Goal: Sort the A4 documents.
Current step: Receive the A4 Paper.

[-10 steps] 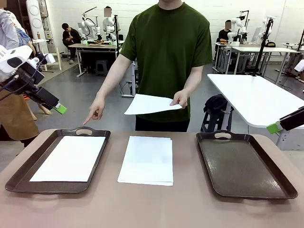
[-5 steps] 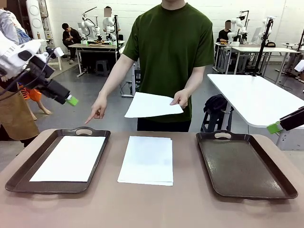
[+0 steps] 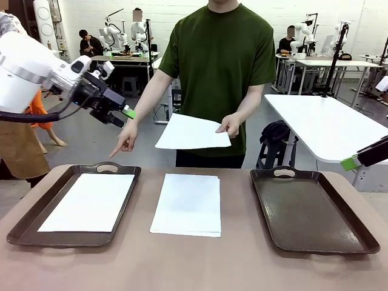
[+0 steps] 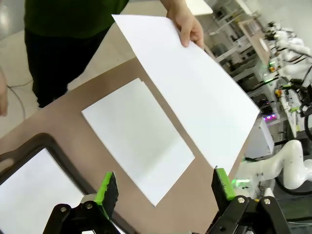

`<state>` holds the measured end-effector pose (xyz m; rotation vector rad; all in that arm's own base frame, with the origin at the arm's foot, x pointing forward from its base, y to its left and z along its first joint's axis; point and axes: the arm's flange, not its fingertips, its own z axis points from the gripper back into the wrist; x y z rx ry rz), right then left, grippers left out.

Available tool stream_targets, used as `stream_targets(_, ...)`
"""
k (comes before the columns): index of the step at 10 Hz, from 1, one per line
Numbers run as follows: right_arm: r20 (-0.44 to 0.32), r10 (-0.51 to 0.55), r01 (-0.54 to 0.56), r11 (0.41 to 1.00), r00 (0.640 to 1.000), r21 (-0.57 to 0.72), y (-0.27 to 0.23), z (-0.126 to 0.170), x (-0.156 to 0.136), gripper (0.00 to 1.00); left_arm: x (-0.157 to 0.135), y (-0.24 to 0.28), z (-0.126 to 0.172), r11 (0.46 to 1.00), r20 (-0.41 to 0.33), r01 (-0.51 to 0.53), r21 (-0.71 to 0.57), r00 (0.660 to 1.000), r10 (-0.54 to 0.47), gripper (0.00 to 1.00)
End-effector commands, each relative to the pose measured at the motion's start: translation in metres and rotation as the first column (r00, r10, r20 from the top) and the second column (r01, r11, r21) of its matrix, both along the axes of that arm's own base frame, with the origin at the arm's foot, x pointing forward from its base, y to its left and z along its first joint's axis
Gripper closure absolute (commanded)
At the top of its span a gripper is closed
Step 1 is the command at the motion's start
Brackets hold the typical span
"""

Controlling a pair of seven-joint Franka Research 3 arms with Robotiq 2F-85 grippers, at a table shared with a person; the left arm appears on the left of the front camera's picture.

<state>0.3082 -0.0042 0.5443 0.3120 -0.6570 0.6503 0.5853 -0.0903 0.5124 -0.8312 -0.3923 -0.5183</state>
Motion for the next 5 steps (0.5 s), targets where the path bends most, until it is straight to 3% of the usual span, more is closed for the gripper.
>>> stream_targets(1,-0.004,0.01,-0.01,1.0,1.0,0.014,0.0,-0.002,0.001,0.0,0.031,-0.016,0.007,0.999,-0.076,0.005,-0.048,0.997,-0.009,0.0)
stream_targets(5,-0.004,0.01,-0.01,1.0,1.0,0.014,0.0,-0.002,0.001,0.0,0.065,-0.05,-0.02,0.993,-0.201,-0.006,-0.116,0.979,-0.018,0.0)
